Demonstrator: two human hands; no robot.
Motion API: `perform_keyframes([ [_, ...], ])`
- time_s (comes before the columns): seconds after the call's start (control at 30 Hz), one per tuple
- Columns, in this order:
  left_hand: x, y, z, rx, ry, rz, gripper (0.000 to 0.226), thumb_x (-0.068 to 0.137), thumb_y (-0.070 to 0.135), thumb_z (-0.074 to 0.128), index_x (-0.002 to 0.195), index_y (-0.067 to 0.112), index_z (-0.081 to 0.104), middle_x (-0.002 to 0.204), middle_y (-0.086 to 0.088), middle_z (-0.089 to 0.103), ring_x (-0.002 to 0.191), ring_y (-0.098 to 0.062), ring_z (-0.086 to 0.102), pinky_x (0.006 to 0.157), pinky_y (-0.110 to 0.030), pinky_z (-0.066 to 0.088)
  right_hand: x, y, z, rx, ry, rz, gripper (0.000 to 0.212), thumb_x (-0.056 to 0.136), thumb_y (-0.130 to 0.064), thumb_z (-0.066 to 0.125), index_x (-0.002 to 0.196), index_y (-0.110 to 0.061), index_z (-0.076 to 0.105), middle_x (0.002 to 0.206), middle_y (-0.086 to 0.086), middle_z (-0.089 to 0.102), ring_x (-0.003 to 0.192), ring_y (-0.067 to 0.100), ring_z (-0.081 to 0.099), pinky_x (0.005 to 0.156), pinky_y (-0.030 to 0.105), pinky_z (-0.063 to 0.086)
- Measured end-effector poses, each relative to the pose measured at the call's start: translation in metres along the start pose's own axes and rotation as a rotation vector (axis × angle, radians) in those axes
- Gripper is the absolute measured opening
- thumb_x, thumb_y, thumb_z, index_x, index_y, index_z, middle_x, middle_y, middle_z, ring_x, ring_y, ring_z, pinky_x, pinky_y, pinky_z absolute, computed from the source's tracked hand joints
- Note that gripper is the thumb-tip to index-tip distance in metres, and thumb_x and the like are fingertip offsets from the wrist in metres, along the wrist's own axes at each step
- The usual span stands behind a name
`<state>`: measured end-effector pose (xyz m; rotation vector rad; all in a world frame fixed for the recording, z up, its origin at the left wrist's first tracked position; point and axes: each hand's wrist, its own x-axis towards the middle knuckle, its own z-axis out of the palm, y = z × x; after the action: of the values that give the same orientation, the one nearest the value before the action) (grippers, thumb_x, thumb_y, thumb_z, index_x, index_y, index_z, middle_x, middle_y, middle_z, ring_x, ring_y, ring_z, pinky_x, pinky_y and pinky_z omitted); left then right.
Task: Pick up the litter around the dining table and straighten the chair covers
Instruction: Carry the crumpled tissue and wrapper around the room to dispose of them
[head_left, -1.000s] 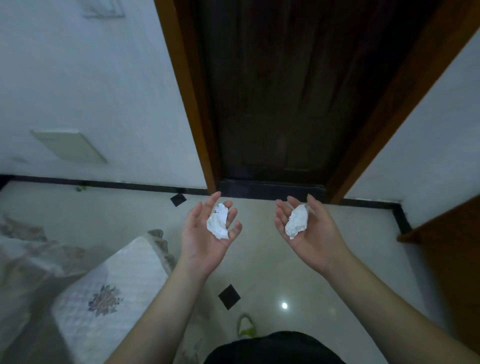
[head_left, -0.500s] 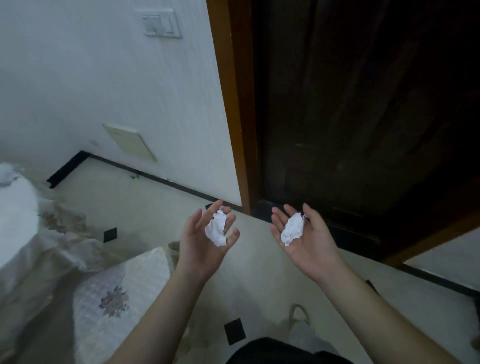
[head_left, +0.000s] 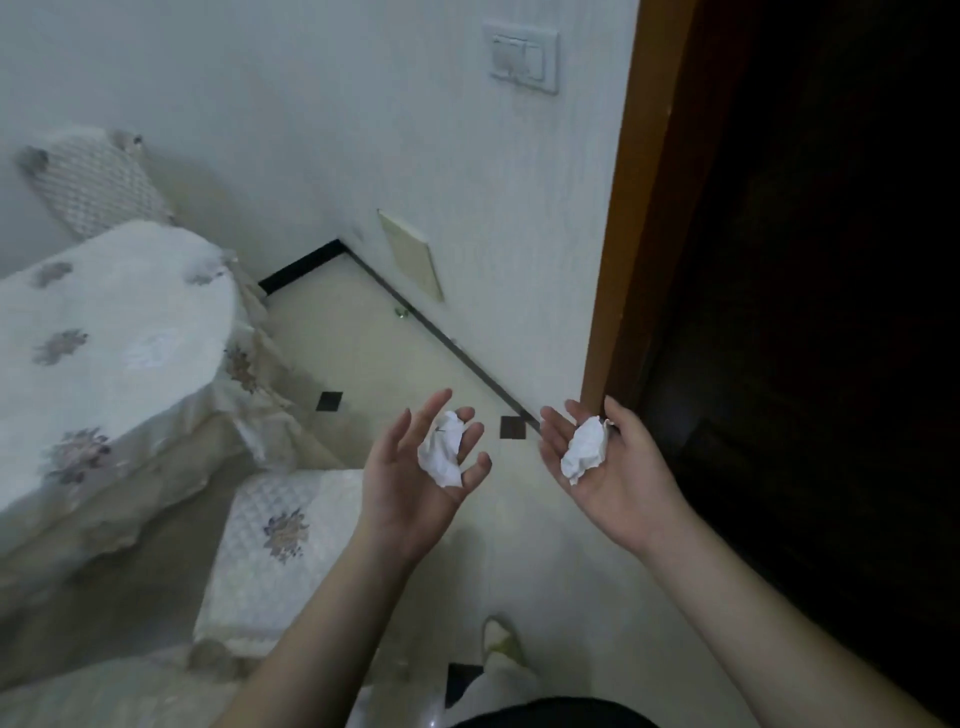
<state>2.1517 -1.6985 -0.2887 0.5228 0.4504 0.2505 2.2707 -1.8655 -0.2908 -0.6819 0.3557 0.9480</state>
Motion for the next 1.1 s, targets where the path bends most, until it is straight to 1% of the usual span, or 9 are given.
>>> perform_keyframes([
  [0.13,0.022,0.042,-0.021,-0.082,0.044,0.122,0.037,0.091,0.037,0.047,0.117,0.016,0.062,0.107,-0.008,0.062,0.098,-0.024,0.061,0.075,-0.038,0.052,0.051,0.006,0.044,-0.081,-0.038,0.085,0.038,0.096,-0.041,0.048,0.114,-0.008,0.058,0.119,0.018,0.066,0.100,0.028,0.067,0.090,0.038,0.053],
  [0.27,0.048,0.085,-0.045,-0.135,0.137,0.211,0.036,0.088,0.037,0.050,0.113,0.017,0.065,0.108,-0.009,0.063,0.097,-0.024,0.062,0.074,-0.039,0.053,0.105,0.019,0.094,-0.137,-0.072,0.154,0.036,0.095,-0.038,0.051,0.111,-0.007,0.059,0.120,0.018,0.065,0.097,0.028,0.067,0.089,0.038,0.053],
  [0.43,0.072,0.146,-0.068,-0.193,0.205,0.295,0.037,0.087,0.036,0.052,0.115,0.016,0.066,0.112,-0.011,0.064,0.099,-0.025,0.062,0.077,-0.038,0.053,0.162,0.031,0.165,-0.206,-0.145,0.206,0.035,0.093,-0.036,0.052,0.111,-0.007,0.059,0.116,0.017,0.067,0.092,0.027,0.068,0.090,0.039,0.053],
  [0.57,0.094,0.190,-0.082,-0.203,0.235,0.335,0.036,0.087,0.037,0.053,0.114,0.018,0.067,0.119,-0.010,0.064,0.103,-0.024,0.062,0.073,-0.038,0.053,0.205,0.039,0.207,-0.232,-0.166,0.238,0.035,0.093,-0.036,0.051,0.111,-0.007,0.060,0.111,0.017,0.068,0.091,0.027,0.069,0.084,0.038,0.056],
  [0.67,0.112,0.214,-0.089,-0.227,0.261,0.375,0.034,0.083,0.036,0.055,0.108,0.018,0.070,0.116,-0.009,0.064,0.101,-0.024,0.062,0.075,-0.037,0.053,0.239,0.040,0.226,-0.242,-0.158,0.269,0.037,0.094,-0.036,0.052,0.114,-0.006,0.060,0.110,0.017,0.068,0.090,0.028,0.069,0.079,0.038,0.057],
  [0.77,0.139,0.234,-0.094,-0.251,0.279,0.420,0.033,0.084,0.036,0.054,0.105,0.017,0.070,0.111,-0.009,0.063,0.095,-0.024,0.062,0.073,-0.035,0.052,0.277,0.033,0.246,-0.250,-0.159,0.289,0.037,0.094,-0.035,0.051,0.115,-0.006,0.060,0.109,0.017,0.069,0.088,0.027,0.070,0.078,0.038,0.058],
  [0.9,0.189,0.266,-0.098,-0.283,0.322,0.475,0.038,0.077,0.035,0.060,0.109,0.016,0.068,0.102,-0.006,0.066,0.092,-0.020,0.062,0.068,-0.032,0.052,0.338,0.021,0.278,-0.277,-0.186,0.344,0.035,0.095,-0.034,0.049,0.110,-0.005,0.062,0.104,0.018,0.071,0.083,0.027,0.071,0.076,0.039,0.059],
  [1.0,0.229,0.292,-0.092,-0.270,0.348,0.522,0.038,0.080,0.037,0.053,0.112,0.018,0.063,0.097,-0.002,0.068,0.098,-0.018,0.059,0.066,-0.032,0.052,0.382,0.013,0.311,-0.320,-0.236,0.389,0.036,0.095,-0.034,0.049,0.112,-0.005,0.062,0.105,0.018,0.070,0.084,0.028,0.071,0.078,0.040,0.058],
  [1.1,0.263,0.322,-0.080,-0.308,0.346,0.582,0.034,0.086,0.036,0.049,0.109,0.016,0.064,0.101,-0.007,0.063,0.092,-0.022,0.058,0.069,-0.033,0.046,0.422,0.003,0.346,-0.330,-0.294,0.445,0.038,0.093,-0.035,0.051,0.114,-0.006,0.061,0.105,0.017,0.070,0.085,0.027,0.070,0.077,0.039,0.058],
])
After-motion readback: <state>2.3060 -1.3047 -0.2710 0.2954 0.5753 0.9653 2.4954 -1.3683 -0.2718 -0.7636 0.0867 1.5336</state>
